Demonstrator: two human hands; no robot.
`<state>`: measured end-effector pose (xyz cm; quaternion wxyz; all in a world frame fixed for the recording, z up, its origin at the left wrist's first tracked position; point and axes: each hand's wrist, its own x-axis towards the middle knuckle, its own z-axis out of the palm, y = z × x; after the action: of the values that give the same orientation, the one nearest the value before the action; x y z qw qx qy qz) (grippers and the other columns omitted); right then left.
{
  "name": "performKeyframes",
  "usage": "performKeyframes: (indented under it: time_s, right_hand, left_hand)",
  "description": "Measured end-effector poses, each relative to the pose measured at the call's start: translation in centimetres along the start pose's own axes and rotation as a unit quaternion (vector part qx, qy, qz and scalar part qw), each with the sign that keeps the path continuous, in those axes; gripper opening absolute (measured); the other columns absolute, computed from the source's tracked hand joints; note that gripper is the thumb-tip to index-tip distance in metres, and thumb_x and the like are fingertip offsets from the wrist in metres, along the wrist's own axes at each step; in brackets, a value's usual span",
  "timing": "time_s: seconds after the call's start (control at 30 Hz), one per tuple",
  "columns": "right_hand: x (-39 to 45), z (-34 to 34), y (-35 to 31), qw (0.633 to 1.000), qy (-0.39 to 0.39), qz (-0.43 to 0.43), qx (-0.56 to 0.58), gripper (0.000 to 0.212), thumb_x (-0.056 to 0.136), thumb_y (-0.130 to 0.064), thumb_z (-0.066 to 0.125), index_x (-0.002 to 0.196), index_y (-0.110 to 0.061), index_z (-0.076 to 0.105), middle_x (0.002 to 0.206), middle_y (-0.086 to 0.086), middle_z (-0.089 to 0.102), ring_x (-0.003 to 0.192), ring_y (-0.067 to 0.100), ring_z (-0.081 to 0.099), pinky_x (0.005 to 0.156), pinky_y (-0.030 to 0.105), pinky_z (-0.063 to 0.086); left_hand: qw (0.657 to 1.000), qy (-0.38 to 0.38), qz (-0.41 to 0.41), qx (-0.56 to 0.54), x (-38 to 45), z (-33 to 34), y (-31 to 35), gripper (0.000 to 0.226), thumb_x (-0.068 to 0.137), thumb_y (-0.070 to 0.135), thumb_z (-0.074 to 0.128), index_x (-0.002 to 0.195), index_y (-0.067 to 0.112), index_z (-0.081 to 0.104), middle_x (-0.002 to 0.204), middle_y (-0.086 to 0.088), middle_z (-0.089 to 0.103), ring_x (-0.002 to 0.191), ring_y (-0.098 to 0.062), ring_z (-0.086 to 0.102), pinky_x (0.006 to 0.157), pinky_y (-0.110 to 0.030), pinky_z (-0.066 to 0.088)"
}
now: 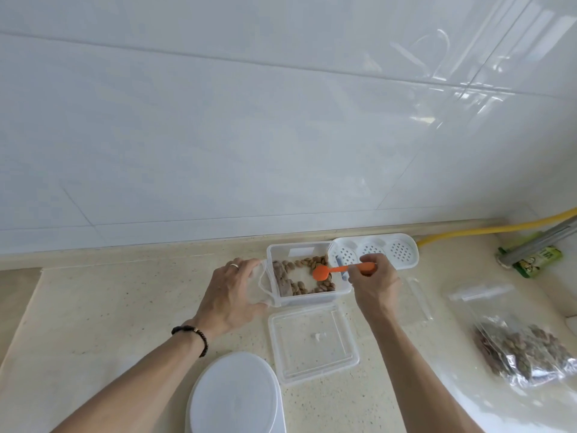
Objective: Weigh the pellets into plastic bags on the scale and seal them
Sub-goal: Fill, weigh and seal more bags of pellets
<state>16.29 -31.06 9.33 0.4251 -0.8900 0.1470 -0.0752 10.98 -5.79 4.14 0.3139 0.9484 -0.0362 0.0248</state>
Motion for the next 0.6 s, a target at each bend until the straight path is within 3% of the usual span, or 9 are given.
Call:
performKeyframes:
  time_s: [0.13, 0.23, 0.3, 0.4, 0.6]
  right_hand:
    - [0.8, -0.3, 0.5, 0.990, 0.005, -0.119, -0.075, 0.016, 0.096, -0.008, 0.054, 0.109, -0.007, 0.063, 0.076, -0.002, 0.065, 0.063, 0.022, 0.065, 0.060, 0.040, 0.055]
    - [1.2, 0.2, 1.2, 0.966, -0.003, -0.193, -0.170, 0.017, 0.096, -0.003, 0.048, 0.107, -0.005, 0.061, 0.068, 0.007, 0.067, 0.054, 0.026, 0.061, 0.050, 0.038, 0.050]
    - [1.2, 0.8, 1.4, 0.974, -0.041, -0.146, -0.170, 0.019, 0.095, -0.004, 0.046, 0.106, -0.008, 0.062, 0.071, 0.007, 0.068, 0.056, 0.023, 0.061, 0.052, 0.038, 0.051]
    - [0.8, 1.7, 1.6, 0.991, -0.104, -0.024, -0.077, 0.016, 0.096, -0.008, 0.048, 0.100, -0.013, 0.063, 0.082, 0.005, 0.071, 0.064, 0.021, 0.067, 0.061, 0.038, 0.058]
    - [-0.5, 4.0, 1.5, 0.972, -0.137, 0.149, 0.121, 0.013, 0.098, -0.005, 0.050, 0.100, -0.009, 0.062, 0.083, 0.014, 0.069, 0.047, 0.016, 0.064, 0.047, 0.026, 0.052]
  left_hand:
    - [1.000, 0.013, -0.008, 0.006, 0.5, 0.5, 0.3, 0.078, 0.068, 0.044, 0.077, 0.134, 0.019, 0.044, 0.103, 0.010, 0.044, 0.103, -0.014, 0.048, 0.101, -0.033, 0.034]
    - [1.000, 0.015, -0.010, 0.011, 0.8, 0.9, 0.2, 0.078, 0.068, 0.043, 0.078, 0.134, 0.018, 0.044, 0.106, 0.007, 0.047, 0.105, -0.016, 0.050, 0.101, -0.034, 0.034]
    - [1.000, 0.015, -0.013, 0.017, 0.9, 1.1, 0.1, 0.079, 0.068, 0.044, 0.079, 0.135, 0.018, 0.044, 0.107, 0.006, 0.048, 0.107, -0.016, 0.050, 0.101, -0.032, 0.032]
    - [0.999, 0.020, -0.018, 0.020, 0.9, 1.1, -0.2, 0.081, 0.069, 0.046, 0.078, 0.136, 0.019, 0.042, 0.108, 0.006, 0.049, 0.107, -0.015, 0.050, 0.102, -0.032, 0.032]
    - [0.999, 0.023, -0.030, 0.030, 0.4, 0.5, -1.1, 0.081, 0.070, 0.047, 0.077, 0.138, 0.020, 0.041, 0.109, 0.007, 0.047, 0.109, -0.015, 0.049, 0.104, -0.031, 0.031]
